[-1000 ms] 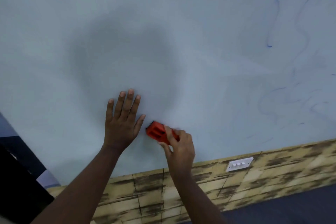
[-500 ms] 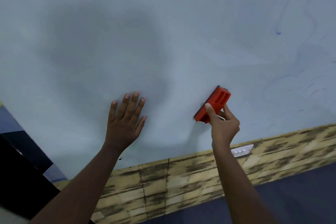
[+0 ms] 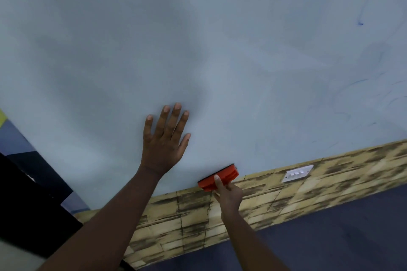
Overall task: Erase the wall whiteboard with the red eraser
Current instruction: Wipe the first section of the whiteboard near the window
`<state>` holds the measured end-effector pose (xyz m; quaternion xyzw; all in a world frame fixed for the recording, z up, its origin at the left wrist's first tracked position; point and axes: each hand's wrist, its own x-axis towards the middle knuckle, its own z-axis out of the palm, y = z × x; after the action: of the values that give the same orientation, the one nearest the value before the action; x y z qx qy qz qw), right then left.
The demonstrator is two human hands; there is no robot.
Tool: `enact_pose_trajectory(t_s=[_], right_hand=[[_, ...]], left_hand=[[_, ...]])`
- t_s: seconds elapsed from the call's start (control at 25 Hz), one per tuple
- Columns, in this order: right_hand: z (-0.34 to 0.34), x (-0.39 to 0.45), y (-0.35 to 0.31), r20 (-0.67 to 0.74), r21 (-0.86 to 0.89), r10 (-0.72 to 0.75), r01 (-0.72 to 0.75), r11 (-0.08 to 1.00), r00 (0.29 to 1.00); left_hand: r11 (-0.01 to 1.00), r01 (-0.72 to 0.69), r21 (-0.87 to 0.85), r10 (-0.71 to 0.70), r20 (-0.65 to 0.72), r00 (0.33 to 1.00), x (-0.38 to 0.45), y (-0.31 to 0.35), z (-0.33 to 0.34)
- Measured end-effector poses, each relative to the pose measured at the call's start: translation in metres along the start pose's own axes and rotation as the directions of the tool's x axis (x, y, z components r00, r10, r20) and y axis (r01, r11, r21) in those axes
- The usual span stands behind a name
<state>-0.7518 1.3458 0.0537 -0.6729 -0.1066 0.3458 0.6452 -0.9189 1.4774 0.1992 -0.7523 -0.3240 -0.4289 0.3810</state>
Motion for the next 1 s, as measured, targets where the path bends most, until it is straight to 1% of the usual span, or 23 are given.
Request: enact_pose_trajectory(t_s=[0.04, 0.12, 0.24, 0.32, 0.4, 0.48, 0.56, 0.64, 0.72, 0.8, 0.92, 1.0], right_hand=[[-0.001, 0.003, 0.004, 0.014, 0.034, 0.059, -0.059, 0.998, 0.998], [-0.001, 0.002, 0.0, 0.04, 0.097, 0.127, -0.131, 0.987, 0.991], [0.0, -0.006, -0.027, 0.01, 0.183, 0.182, -0.18, 0.966, 0.983], [0.0, -0.013, -0.058, -0.02, 0.273, 0.16, -0.148, 0.951, 0.987], [-0.003, -0.018, -0.094, -0.035, 0.344, 0.099, -0.081, 0.936, 0.994], [-0.005, -0.023, -0.125, -0.037, 0.364, 0.037, -0.021, 0.931, 0.999], [0.0, -0.031, -0.135, -0.021, 0.346, -0.014, 0.02, 0.938, 1.0], [0.014, -0.042, -0.122, -0.012, 0.292, -0.051, 0.052, 0.955, 0.999], [0.032, -0.056, -0.093, 0.045, 0.265, -0.029, 0.016, 0.964, 0.999], [0.048, -0.065, -0.06, 0.104, 0.273, 0.067, -0.093, 0.958, 0.992], [0.056, -0.055, -0.017, 0.11, 0.297, 0.184, -0.209, 0.932, 0.977], [0.054, -0.046, 0.005, 0.094, 0.29, 0.275, -0.291, 0.912, 0.957]], left_hand=[[1.0, -0.003, -0.003, 0.003, 0.004, 1.0, 0.0, 0.0, 0.0], [1.0, -0.015, 0.002, 0.015, 0.01, 1.0, 0.0, 0.0, 0.0], [0.999, -0.026, -0.019, 0.026, 0.017, 1.0, -0.004, -0.003, -0.002], [0.998, -0.044, -0.036, 0.045, 0.022, 0.999, -0.01, -0.006, -0.003], [0.997, -0.069, -0.043, 0.07, 0.023, 0.997, -0.017, -0.011, -0.005], [0.996, -0.086, -0.033, 0.087, 0.025, 0.996, -0.024, -0.014, -0.006], [0.996, -0.077, -0.034, 0.078, 0.04, 0.996, -0.03, -0.013, -0.006], [0.998, -0.06, -0.036, 0.063, 0.07, 0.996, -0.039, -0.009, -0.006], [0.997, -0.066, -0.033, 0.069, 0.102, 0.992, -0.049, -0.008, -0.007], [0.994, -0.105, -0.027, 0.108, 0.146, 0.983, -0.059, -0.013, -0.011], [0.987, -0.159, -0.028, 0.161, 0.2, 0.966, -0.067, -0.027, -0.024], [0.994, -0.1, -0.039, 0.106, 0.213, 0.971, -0.076, -0.038, -0.035]])
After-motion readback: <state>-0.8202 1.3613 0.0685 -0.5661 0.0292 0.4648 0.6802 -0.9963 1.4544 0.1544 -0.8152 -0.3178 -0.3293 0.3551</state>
